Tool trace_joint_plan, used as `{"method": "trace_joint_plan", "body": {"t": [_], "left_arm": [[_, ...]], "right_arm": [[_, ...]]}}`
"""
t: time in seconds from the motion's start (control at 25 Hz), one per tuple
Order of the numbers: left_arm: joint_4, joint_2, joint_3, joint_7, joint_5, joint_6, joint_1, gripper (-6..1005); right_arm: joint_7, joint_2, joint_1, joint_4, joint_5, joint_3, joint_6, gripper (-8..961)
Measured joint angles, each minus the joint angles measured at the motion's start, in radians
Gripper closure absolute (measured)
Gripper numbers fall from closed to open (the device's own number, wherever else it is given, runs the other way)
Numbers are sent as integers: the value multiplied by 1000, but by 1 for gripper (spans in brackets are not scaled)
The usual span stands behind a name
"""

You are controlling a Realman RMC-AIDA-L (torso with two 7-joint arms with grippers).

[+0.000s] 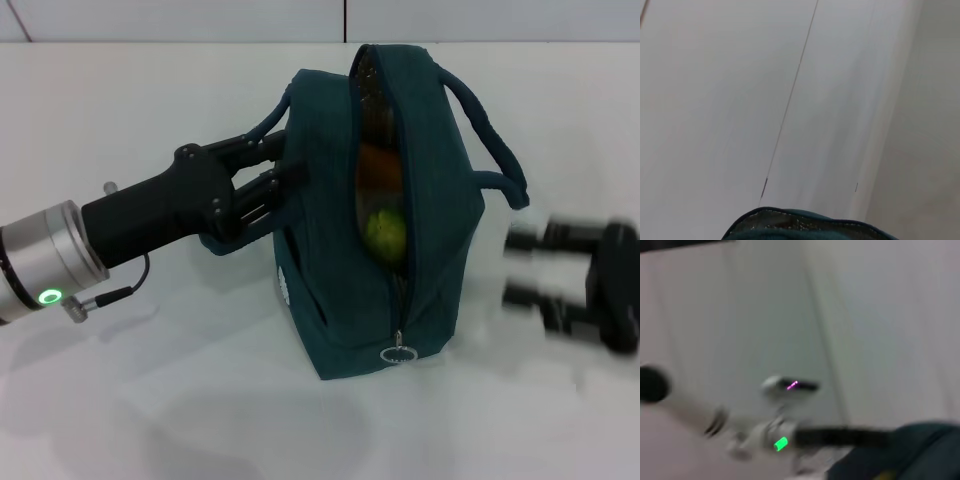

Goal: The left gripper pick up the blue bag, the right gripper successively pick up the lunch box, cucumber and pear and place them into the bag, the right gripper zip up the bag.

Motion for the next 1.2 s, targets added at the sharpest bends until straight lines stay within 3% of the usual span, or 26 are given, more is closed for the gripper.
{"method": "trace_joint_plan", "body": {"t": [0.16,0.36,0.48,0.92,1.2], "left_arm": [[0,0,1,7,0,0,-2,621],[0,0,3,8,-1,0,-6,621],[-1,-1,3,9,-2,0,-11,620],[-4,-2,3,9,-2,-1,-14,614],[-5,-2,3,9,-2,-1,-14,609]], "right_arm": [[8,-2,13,-6,-148,-1,-38,410],[16,44,28,2,-232,-8,77,437],[17,59,37,5,-215,-67,131,448],[67,63,75,15,-101,-297,342,448],[68,63,95,17,-66,-382,371,447]]}}
